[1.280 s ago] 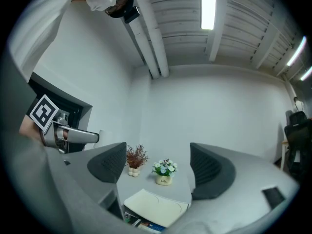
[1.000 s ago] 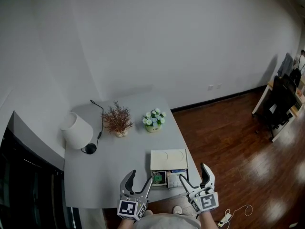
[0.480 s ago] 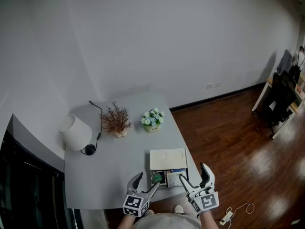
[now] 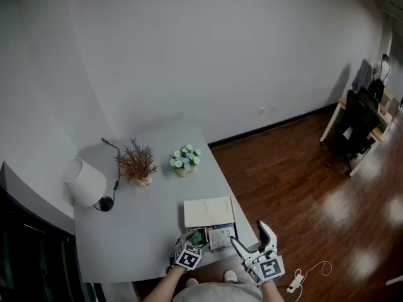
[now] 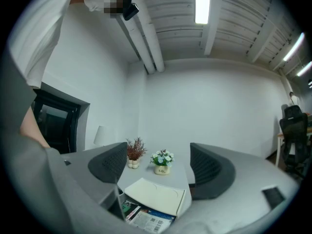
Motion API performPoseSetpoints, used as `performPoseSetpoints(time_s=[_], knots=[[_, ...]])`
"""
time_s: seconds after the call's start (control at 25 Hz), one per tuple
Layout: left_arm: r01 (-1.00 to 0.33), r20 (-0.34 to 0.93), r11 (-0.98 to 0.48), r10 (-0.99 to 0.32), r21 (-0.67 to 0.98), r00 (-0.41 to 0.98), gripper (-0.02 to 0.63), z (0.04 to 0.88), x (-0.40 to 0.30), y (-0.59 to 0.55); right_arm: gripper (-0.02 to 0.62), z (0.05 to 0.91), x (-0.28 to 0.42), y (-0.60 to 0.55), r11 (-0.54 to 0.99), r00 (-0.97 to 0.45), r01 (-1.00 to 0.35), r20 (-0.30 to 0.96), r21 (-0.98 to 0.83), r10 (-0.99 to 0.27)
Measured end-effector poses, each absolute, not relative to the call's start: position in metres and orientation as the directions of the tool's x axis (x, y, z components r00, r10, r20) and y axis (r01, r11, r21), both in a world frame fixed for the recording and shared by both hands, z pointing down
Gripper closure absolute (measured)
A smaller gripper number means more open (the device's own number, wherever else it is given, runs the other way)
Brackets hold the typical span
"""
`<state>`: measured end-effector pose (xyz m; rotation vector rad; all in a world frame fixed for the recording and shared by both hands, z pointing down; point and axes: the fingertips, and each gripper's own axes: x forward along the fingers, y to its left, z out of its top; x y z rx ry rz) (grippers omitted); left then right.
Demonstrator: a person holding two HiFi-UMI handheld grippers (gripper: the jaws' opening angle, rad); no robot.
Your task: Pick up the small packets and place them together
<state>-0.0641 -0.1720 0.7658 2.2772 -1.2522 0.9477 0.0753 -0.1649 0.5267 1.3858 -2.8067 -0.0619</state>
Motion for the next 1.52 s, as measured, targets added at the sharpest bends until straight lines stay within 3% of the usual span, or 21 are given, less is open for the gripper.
performPoseSetpoints(time_s=[0.28, 0.6, 0.76, 1.04, 1.08, 1.36, 1.44, 1.52], knots=[[-0.836, 0.842, -0.548, -0.468, -0.040, 0.267, 0.316, 0.817, -0.055, -0.188, 0.195, 0.537, 0.093, -0.160, 0.595, -0.595, -0.802, 0.015, 0.048, -0.803], [-0.855, 0.902, -0.512, -0.402, -0.079, 0.158, 0.348, 0.844, -0.054, -0.193, 0.195, 0.535, 0.112, -0.159, 0.577, -0.576, -0.816, 0.020, 0.042, -0.817], [-0.873, 0.877, -0.473, -0.462, -0.117, 0.132, 0.459, 0.837, -0.060, -0.199, 0.195, 0.536, 0.116, -0.159, 0.576, -0.577, -0.816, 0.008, 0.038, -0.817], [-0.913, 0.809, -0.397, -0.565, -0.094, 0.163, 0.537, 0.813, -0.068, -0.198, 0.195, 0.537, 0.105, -0.162, 0.607, -0.607, -0.794, 0.005, 0.025, -0.795], [-0.920, 0.794, -0.381, -0.585, -0.090, 0.164, 0.593, 0.807, -0.070, -0.198, 0.195, 0.536, 0.103, -0.163, 0.612, -0.612, -0.791, 0.001, 0.026, -0.791], [-0.955, 0.662, -0.295, -0.719, -0.014, 0.212, 0.598, 0.743, -0.082, -0.188, 0.195, 0.540, 0.091, -0.164, 0.637, -0.637, -0.770, 0.006, 0.015, -0.771], [-0.947, 0.592, -0.314, -0.776, -0.066, 0.216, 0.598, 0.717, -0.087, -0.196, 0.195, 0.541, 0.091, -0.165, 0.637, -0.638, -0.770, 0.003, 0.018, -0.770], [-0.907, 0.517, -0.361, -0.831, -0.218, 0.206, 0.598, 0.689, -0.089, -0.210, 0.195, 0.541, 0.092, -0.164, 0.634, -0.634, -0.773, 0.006, 0.017, -0.773]])
